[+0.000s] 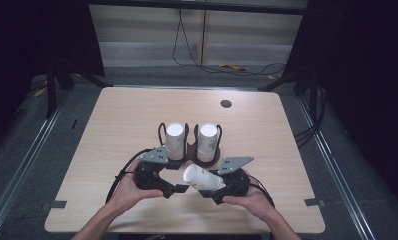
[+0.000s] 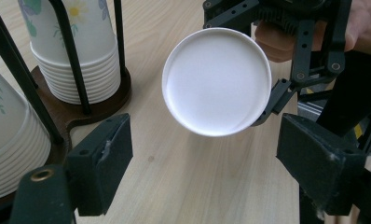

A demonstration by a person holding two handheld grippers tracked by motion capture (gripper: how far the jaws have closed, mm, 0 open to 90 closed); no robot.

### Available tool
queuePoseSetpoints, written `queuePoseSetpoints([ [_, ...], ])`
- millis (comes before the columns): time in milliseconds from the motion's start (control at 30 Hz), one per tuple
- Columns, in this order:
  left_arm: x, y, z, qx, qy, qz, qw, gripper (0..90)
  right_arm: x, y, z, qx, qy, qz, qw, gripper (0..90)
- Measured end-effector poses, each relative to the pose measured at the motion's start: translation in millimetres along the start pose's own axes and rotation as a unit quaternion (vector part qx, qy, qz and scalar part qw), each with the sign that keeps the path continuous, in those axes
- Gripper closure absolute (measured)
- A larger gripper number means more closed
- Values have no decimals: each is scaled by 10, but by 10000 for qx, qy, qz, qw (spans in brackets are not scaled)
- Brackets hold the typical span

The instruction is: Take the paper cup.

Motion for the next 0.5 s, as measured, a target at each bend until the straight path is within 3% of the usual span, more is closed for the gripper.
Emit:
queuePoseSetpoints([
  [333,-12,26,-9,-6,66,54,10000,191,-48,7,75,-121,429,7,9990,273],
  [400,4,26,-27,22,101,39,9999,202,-22,-3,83,-153,612,-14,9980,273],
  [500,16,21,-42,102,167,61,9998,210,-9,-13,86,-147,654,-49,9977,273],
])
Point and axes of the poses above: each handheld gripper's, and its own axes: x roughly forward along the jaws, z roughly out of its top, y roughly to its left, the point moved 6 cm from there along x, roughly forward along the jaws, and after that the axes turned 13 degrees about z, right-handed, at the moved point
